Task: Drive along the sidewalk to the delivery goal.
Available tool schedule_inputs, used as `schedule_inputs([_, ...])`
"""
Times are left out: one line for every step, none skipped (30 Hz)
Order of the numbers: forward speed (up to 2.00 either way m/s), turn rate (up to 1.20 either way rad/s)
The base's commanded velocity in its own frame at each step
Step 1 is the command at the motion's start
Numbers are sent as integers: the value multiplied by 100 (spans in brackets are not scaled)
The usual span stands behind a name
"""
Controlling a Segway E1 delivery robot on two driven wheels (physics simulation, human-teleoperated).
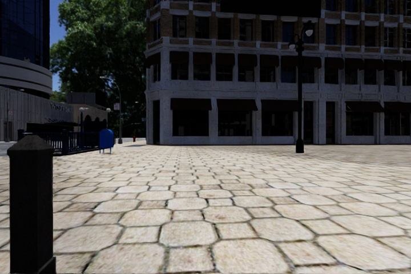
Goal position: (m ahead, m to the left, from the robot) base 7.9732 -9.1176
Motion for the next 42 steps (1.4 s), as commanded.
schedule_inputs([105, -56])
schedule_inputs([108, -56])
schedule_inputs([111, -56])
schedule_inputs([111, -56])
schedule_inputs([115, -56])
schedule_inputs([120, -56])
schedule_inputs([120, -56])
schedule_inputs([122, -56])
schedule_inputs([123, -56])
schedule_inputs([123, -56])
schedule_inputs([123, -56])
schedule_inputs([125, -56])
schedule_inputs([128, -56])
schedule_inputs([128, -56])
schedule_inputs([132, -56])
schedule_inputs([135, -56])
schedule_inputs([139, -55])
schedule_inputs([139, -55])
schedule_inputs([147, -54])
schedule_inputs([151, -54])
schedule_inputs([151, -54])
schedule_inputs([152, -54])
schedule_inputs([152, -54])
schedule_inputs([152, -54])
schedule_inputs([152, -54])
schedule_inputs([152, -54])
schedule_inputs([152, -54])
schedule_inputs([152, -54])
schedule_inputs([152, -54])
schedule_inputs([152, -54])
schedule_inputs([152, -54])
schedule_inputs([152, -54])
schedule_inputs([152, -54])
schedule_inputs([152, -54])
schedule_inputs([152, -54])
schedule_inputs([152, -54])
schedule_inputs([152, -54])
schedule_inputs([152, -54])
schedule_inputs([152, -54])
schedule_inputs([152, -54])
schedule_inputs([152, -56])
schedule_inputs([152, -56])
